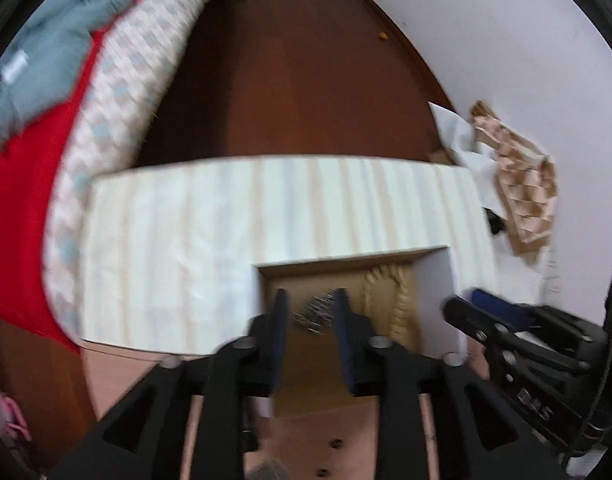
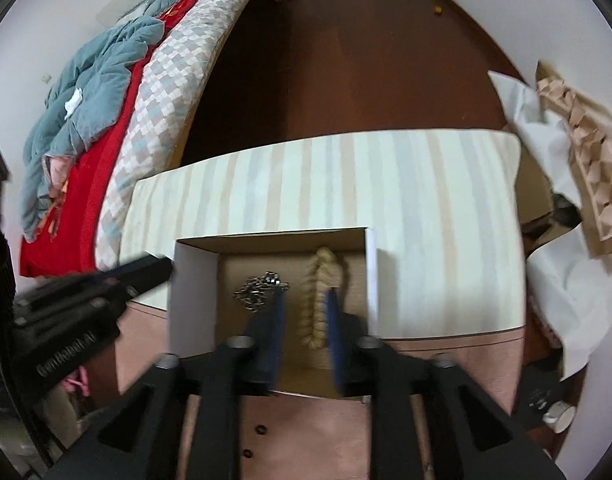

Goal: Organize jewelry
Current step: 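Carry both bracelets into the white box and open both tools, then lift both tools away from the box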

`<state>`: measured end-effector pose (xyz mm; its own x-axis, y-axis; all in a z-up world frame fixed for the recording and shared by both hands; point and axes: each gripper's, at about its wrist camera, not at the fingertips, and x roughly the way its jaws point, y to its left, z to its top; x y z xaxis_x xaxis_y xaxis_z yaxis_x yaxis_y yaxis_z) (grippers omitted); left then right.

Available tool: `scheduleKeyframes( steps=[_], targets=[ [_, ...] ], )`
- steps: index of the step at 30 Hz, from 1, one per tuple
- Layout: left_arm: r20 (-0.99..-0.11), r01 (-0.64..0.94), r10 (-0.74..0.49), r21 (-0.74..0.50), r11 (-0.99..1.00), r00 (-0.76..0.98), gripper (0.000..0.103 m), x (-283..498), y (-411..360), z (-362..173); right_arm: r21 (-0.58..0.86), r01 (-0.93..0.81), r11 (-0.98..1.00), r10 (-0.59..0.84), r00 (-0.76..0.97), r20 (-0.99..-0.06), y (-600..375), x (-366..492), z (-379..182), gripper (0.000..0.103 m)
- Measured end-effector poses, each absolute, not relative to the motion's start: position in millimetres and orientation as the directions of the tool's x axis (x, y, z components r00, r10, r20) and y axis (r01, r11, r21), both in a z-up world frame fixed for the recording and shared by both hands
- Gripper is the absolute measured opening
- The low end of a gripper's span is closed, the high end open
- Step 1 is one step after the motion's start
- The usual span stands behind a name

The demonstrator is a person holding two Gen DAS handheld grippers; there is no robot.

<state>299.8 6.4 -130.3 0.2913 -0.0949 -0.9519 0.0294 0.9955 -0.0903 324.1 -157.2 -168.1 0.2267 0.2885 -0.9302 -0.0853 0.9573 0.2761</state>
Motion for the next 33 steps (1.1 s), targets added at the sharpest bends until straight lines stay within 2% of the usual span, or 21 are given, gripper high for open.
scheduleKeyframes(
  steps=[1, 2, 3, 5, 7, 8, 9, 14, 20, 33],
  targets=[
    [-0.946, 0.025, -0.062, -0.057, 0.998, 0.318, 0.044, 297, 8, -126, 0.237, -0.088, 0.967, 0.252, 0.24, -0.938, -156, 322, -165, 0.058],
    [-0.938, 0.016, -0.028, -0.024, 1.0, 0.345, 0.055, 292, 9, -122, 0.205, -0.096, 0.974, 0.223, 0.257, -0.94, -156, 319, -161, 0.059],
    [-0.928, 0.005, 0.004, 0.007, 1.0, 0.372, 0.058, 287, 12, -118, 0.169, -0.101, 0.98, 0.191, 0.269, -0.944, -157, 316, -158, 0.06],
    [-0.912, -0.015, 0.058, 0.057, 0.998, 0.406, 0.059, 277, 16, -114, 0.077, -0.103, 0.992, 0.104, 0.294, -0.95, -155, 310, -152, 0.062],
    [-0.898, -0.041, 0.109, 0.102, 0.994, 0.426, 0.073, 268, 21, -114, 0.0, -0.096, 0.995, 0.03, 0.315, -0.949, -156, 301, -148, 0.083],
    [-0.891, -0.049, 0.122, 0.112, 0.993, 0.437, 0.085, 264, 22, -114, -0.043, -0.09, 0.995, -0.011, 0.328, -0.945, -155, 296, -147, 0.088],
    [-0.885, -0.056, 0.131, 0.119, 0.991, 0.446, 0.092, 259, 22, -115, -0.06, -0.088, 0.994, -0.027, 0.334, -0.942, -157, 293, -146, 0.092],
    [-0.887, -0.044, 0.141, 0.136, 0.99, 0.439, 0.099, 243, 21, -124, -0.068, -0.055, 0.996, -0.045, 0.353, -0.935, -162, 274, -146, 0.096],
    [-0.868, -0.067, 0.145, 0.128, 0.99, 0.475, 0.099, 223, 20, -113, -0.055, -0.05, 0.997, -0.032, 0.376, -0.926, -163, 259, -141, 0.097],
    [-0.801, -0.082, 0.129, 0.099, 0.992, 0.585, 0.099, 170, 23, -52, -0.049, -0.054, 0.997, -0.018, 0.47, -0.883, -162, 209, -85, 0.1]
  ],
)
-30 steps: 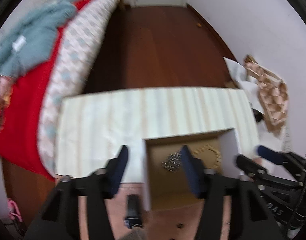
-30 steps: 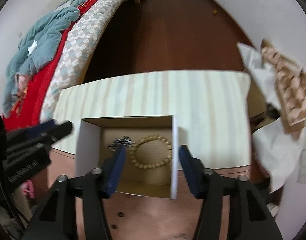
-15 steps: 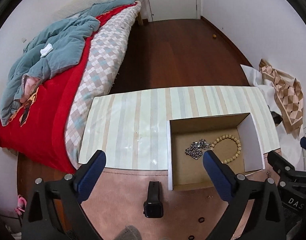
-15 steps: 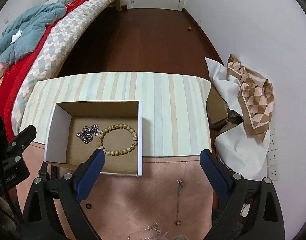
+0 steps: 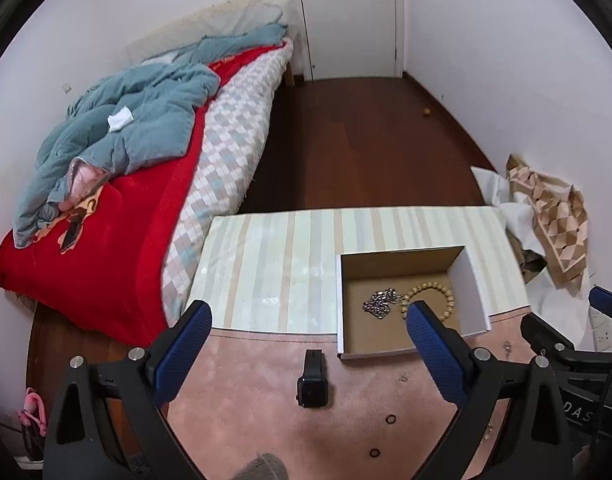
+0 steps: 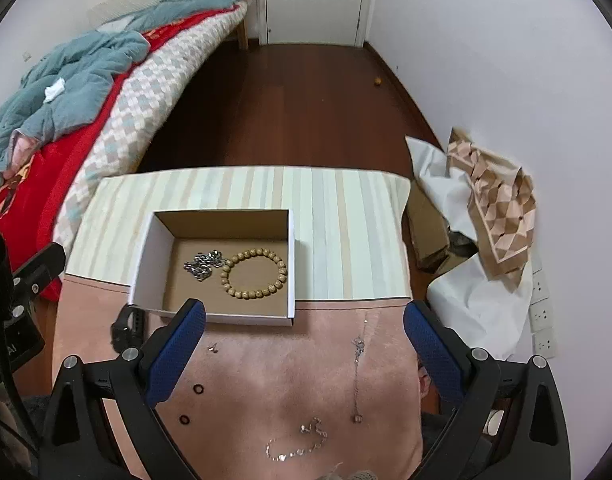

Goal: Organize jewelry
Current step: 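Lift both tools away from the box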

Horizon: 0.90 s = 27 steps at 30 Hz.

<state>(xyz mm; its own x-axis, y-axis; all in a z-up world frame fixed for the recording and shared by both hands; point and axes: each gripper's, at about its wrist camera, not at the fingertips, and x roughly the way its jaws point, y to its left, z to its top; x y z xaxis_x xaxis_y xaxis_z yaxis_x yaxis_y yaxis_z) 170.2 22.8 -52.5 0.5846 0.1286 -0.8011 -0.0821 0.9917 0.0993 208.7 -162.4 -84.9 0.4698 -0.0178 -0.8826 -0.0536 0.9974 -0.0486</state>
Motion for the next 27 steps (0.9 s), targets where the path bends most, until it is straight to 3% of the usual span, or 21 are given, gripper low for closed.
scheduleKeyframes(
  steps=[17, 21, 27],
  targets=[
    [-0.767, -0.138, 0.132, 0.057, 0.989, 0.628, 0.099, 87, 40, -12, 0.011, -0.053, 0.999, 0.039, 0.567, -0.822, -165, 118, -22, 0.101],
    [-0.782, -0.168, 0.167, 0.081, 0.982, 0.6, 0.099, 77, 46, -31, 0.05, -0.007, 0.999, 0.046, 0.521, -0.852, -186, 101, -45, 0.101],
    [-0.858, -0.193, 0.182, 0.099, 0.976, 0.48, 0.099, 70, 47, -101, 0.093, 0.091, 0.991, 0.058, 0.331, -0.942, -224, 88, -134, 0.097]
  ],
)
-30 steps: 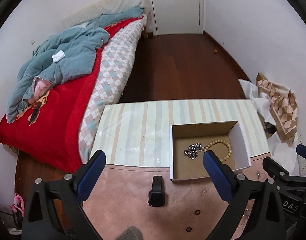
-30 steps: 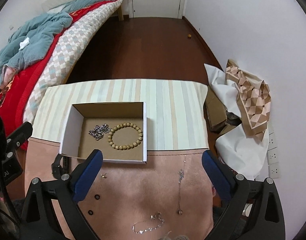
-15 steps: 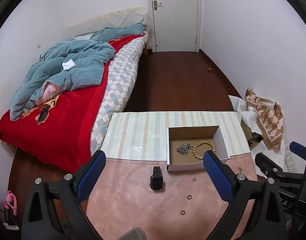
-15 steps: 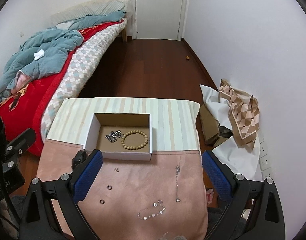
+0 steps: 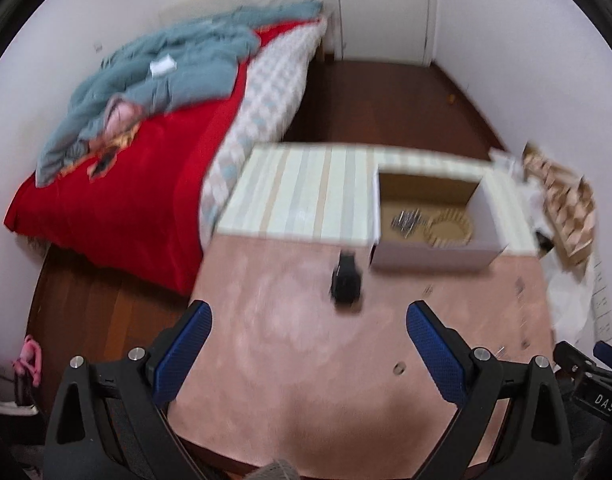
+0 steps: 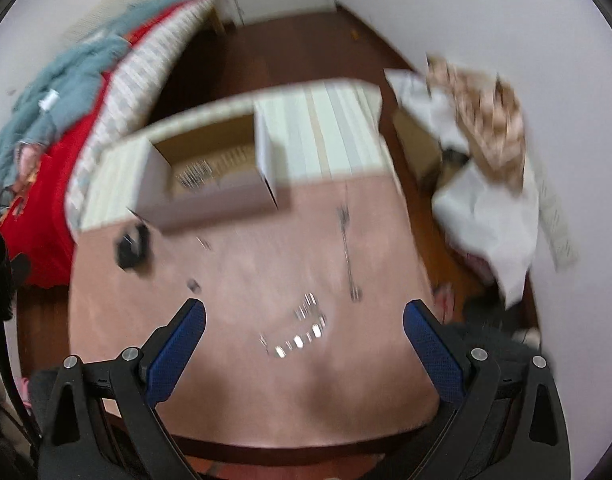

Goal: Organize jewelry
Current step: 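Lift both tools away from the box, then grasp the black smartwatch with the left tool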

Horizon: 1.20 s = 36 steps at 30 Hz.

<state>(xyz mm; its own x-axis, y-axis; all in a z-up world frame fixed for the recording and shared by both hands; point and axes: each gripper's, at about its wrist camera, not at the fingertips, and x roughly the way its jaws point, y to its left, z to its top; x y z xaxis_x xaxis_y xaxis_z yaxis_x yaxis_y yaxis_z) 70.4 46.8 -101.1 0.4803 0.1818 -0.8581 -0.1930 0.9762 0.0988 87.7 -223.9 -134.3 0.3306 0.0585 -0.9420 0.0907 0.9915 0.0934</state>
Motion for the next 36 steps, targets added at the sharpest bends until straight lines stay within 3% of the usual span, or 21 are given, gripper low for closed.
scheduleKeyframes(
  steps=[3, 9, 15, 17, 18, 19, 31, 36],
  targets=[
    [-0.9, -0.175, 0.172, 0.109, 0.978, 0.4, 0.099, 72, 41, -142, 0.096, 0.128, 0.987, 0.061, 0.253, -0.966, -234, 86, -180, 0.08],
    [-0.957, -0.134, 0.128, 0.096, 0.986, 0.26, 0.099, 74, 31, -204, 0.079, 0.163, 0.983, 0.05, 0.174, -0.983, -240, 90, -238, 0.07],
    [-0.968, -0.148, 0.111, 0.079, 0.986, 0.225, 0.099, 79, 38, -222, 0.05, 0.143, 0.988, 0.027, 0.157, -0.987, -230, 95, -260, 0.054],
    [-0.969, -0.161, 0.108, 0.073, 0.984, 0.221, 0.099, 84, 44, -221, 0.019, 0.127, 0.992, -0.004, 0.173, -0.985, -223, 95, -259, 0.039],
    [-0.969, -0.167, 0.107, 0.071, 0.983, 0.221, 0.099, 86, 46, -221, 0.003, 0.119, 0.993, -0.019, 0.182, -0.983, -221, 96, -257, 0.017],
    [-0.969, -0.171, 0.108, 0.07, 0.983, 0.222, 0.099, 90, 47, -220, 0.002, 0.114, 0.994, -0.019, 0.19, -0.982, -219, 96, -256, 0.003],
    [-0.959, -0.188, 0.083, 0.032, 0.982, 0.27, 0.098, 133, 53, -206, 0.118, 0.108, 0.987, 0.08, 0.3, -0.951, -207, 125, -218, 0.0],
    [-0.958, -0.187, 0.072, 0.02, 0.982, 0.276, 0.093, 158, 53, -210, 0.12, 0.088, 0.989, 0.084, 0.333, -0.939, -198, 147, -206, 0.0]
  ],
)
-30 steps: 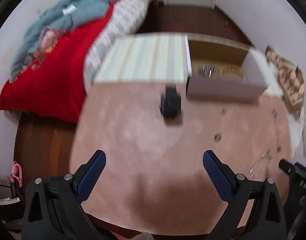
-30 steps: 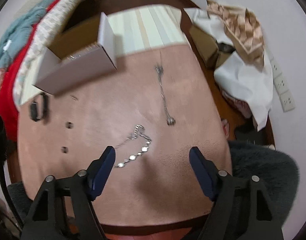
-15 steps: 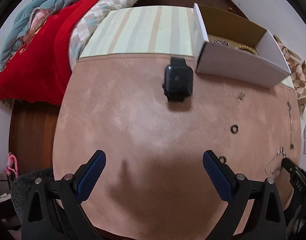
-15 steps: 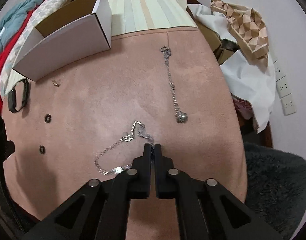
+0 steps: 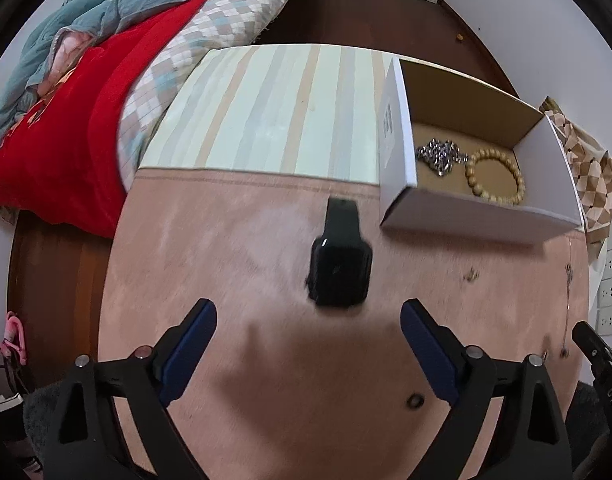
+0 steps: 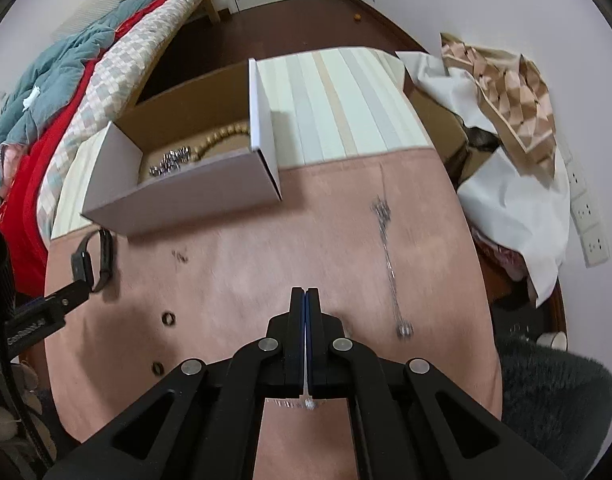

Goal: Organize jewelry
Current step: 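Grasp the black smartwatch with the left tool, then hold the smartwatch in the left tool while the right tool grasps the silver charm bracelet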

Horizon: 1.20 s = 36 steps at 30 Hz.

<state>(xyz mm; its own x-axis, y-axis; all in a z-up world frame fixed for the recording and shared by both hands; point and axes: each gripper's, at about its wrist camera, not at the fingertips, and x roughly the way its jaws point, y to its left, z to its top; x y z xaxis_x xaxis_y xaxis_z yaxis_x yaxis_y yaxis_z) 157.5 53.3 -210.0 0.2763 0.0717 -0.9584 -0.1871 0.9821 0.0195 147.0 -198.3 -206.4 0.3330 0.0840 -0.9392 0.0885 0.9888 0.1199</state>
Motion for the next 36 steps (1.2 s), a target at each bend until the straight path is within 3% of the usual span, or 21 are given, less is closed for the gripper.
scheduleKeyframes(
  steps=[4, 7, 9, 10, 12, 14, 24, 36],
  targets=[
    [-0.956, -0.178, 0.077, 0.027, 0.984, 0.281, 0.091, 172, 49, -213, 0.115, 0.097, 0.989, 0.077, 0.327, -0.942, -197, 161, -212, 0.0],
    [-0.957, -0.166, 0.078, 0.032, 0.986, 0.279, 0.081, 178, 45, -217, 0.112, 0.104, 0.988, 0.073, 0.318, -0.945, -201, 169, -220, 0.0],
    [-0.959, -0.159, 0.077, 0.034, 0.987, 0.274, 0.067, 182, 44, -220, 0.112, 0.106, 0.988, 0.074, 0.311, -0.947, -203, 170, -224, 0.0],
    [-0.959, -0.154, 0.074, 0.032, 0.988, 0.272, 0.064, 184, 43, -222, 0.11, 0.107, 0.988, 0.072, 0.308, -0.949, -203, 170, -226, 0.0],
    [-0.961, -0.146, 0.075, 0.036, 0.989, 0.267, 0.043, 187, 40, -226, 0.11, 0.11, 0.988, 0.073, 0.302, -0.95, -204, 170, -229, 0.0],
    [-0.964, -0.14, 0.07, 0.035, 0.989, 0.257, 0.031, 189, 39, -230, 0.109, 0.11, 0.988, 0.072, 0.298, -0.952, -204, 171, -230, 0.0],
    [-0.941, -0.104, 0.081, 0.049, 0.993, 0.328, 0.03, 174, 26, -203, 0.15, 0.095, 0.984, 0.111, 0.329, -0.938, -208, 169, -208, 0.0],
    [-0.894, -0.022, -0.006, -0.018, 1.0, 0.448, 0.03, 149, -2, -124, 0.277, 0.05, 0.96, 0.228, 0.437, -0.87, -220, 163, -124, 0.0]
  ],
)
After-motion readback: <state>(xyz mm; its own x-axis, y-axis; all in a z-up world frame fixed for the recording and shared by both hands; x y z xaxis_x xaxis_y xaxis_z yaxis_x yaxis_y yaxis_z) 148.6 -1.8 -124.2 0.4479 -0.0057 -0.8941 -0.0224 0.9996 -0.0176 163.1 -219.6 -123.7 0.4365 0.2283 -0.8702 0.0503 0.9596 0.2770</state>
